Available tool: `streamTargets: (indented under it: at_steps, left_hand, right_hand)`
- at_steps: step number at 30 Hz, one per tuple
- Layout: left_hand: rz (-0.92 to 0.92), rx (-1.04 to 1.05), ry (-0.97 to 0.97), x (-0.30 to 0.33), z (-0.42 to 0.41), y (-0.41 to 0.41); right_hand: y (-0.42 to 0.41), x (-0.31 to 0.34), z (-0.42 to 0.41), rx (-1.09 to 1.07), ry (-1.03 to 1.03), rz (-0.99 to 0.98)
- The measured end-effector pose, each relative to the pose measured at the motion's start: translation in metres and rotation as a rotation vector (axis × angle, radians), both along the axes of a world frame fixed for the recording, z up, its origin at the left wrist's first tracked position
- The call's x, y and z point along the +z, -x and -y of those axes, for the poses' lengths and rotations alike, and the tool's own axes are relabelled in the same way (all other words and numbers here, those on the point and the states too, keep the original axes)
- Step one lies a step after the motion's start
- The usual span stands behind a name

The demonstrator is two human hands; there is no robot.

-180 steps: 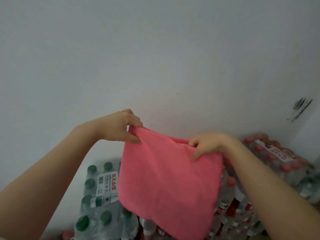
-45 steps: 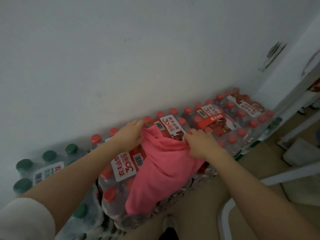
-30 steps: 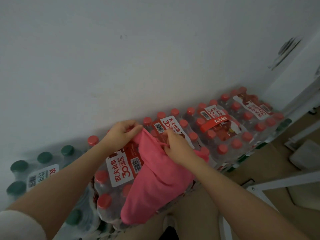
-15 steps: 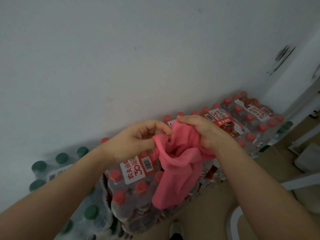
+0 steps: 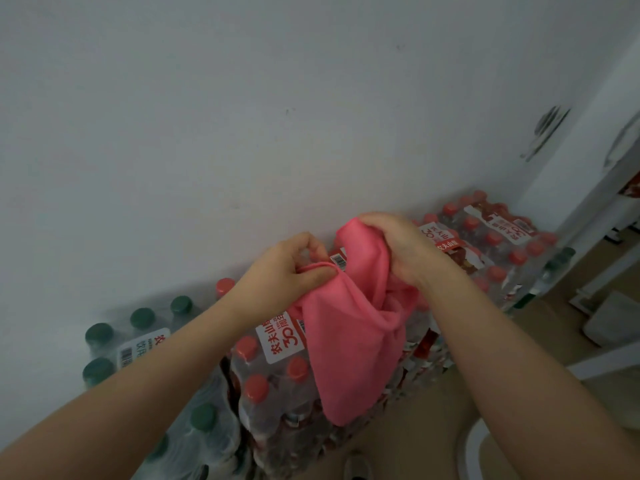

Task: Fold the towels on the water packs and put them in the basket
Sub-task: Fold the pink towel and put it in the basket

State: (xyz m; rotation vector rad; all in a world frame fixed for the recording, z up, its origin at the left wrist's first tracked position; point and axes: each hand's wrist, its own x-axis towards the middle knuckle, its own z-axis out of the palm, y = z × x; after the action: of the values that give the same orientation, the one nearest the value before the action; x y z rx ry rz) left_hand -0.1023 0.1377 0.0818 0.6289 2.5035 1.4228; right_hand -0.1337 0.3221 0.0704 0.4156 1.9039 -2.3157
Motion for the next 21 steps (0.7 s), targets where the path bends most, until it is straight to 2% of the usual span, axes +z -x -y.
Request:
streamTargets:
  at_steps: [1, 3, 5, 7, 9, 13, 15, 18, 21]
  left_hand:
    - [0.042, 0.013, 0.021, -0.003, -0.001, -0.002]
    - [0.138, -0.011, 0.025, -0.008, -0.001, -0.004]
    - [0.292, -0.087, -0.083, -0.009, 0.002, -0.008]
    - [0.398, -0.161, -0.202, -0.009, 0.007, -0.011]
    - [0.383, -0.138, -0.277, -0.009, 0.010, -0.014]
    - [0.377, 0.193, -0.451, -0.018, 0.011, -0.015]
    - [0.377, 0.293, -0.432, -0.020, 0.010, -0.015]
    - [0.284, 0.246, -0.353, -0.019, 0.009, -0.014]
    - [0.146, 0.222, -0.213, -0.009, 0.007, -0.012]
  right_hand:
    - [-0.003, -0.001, 0.003, 0.035, -0.015, -0.034]
    - [-0.007, -0.004, 0.007, 0.073, -0.173, -0.111]
    - [-0.011, -0.005, 0.011, 0.067, -0.296, -0.186]
    - [-0.016, -0.007, 0.017, 0.043, -0.314, -0.253]
    - [-0.024, -0.009, 0.026, 0.050, -0.265, -0.326]
    - [-0.038, -0.008, 0.038, 0.105, -0.203, -0.405]
    - [-0.041, -0.008, 0.042, 0.135, -0.218, -0.397]
    - [-0.044, -0.012, 0.048, 0.229, -0.247, -0.355]
    - [-0.045, -0.011, 0.046, 0.280, -0.173, -0.324]
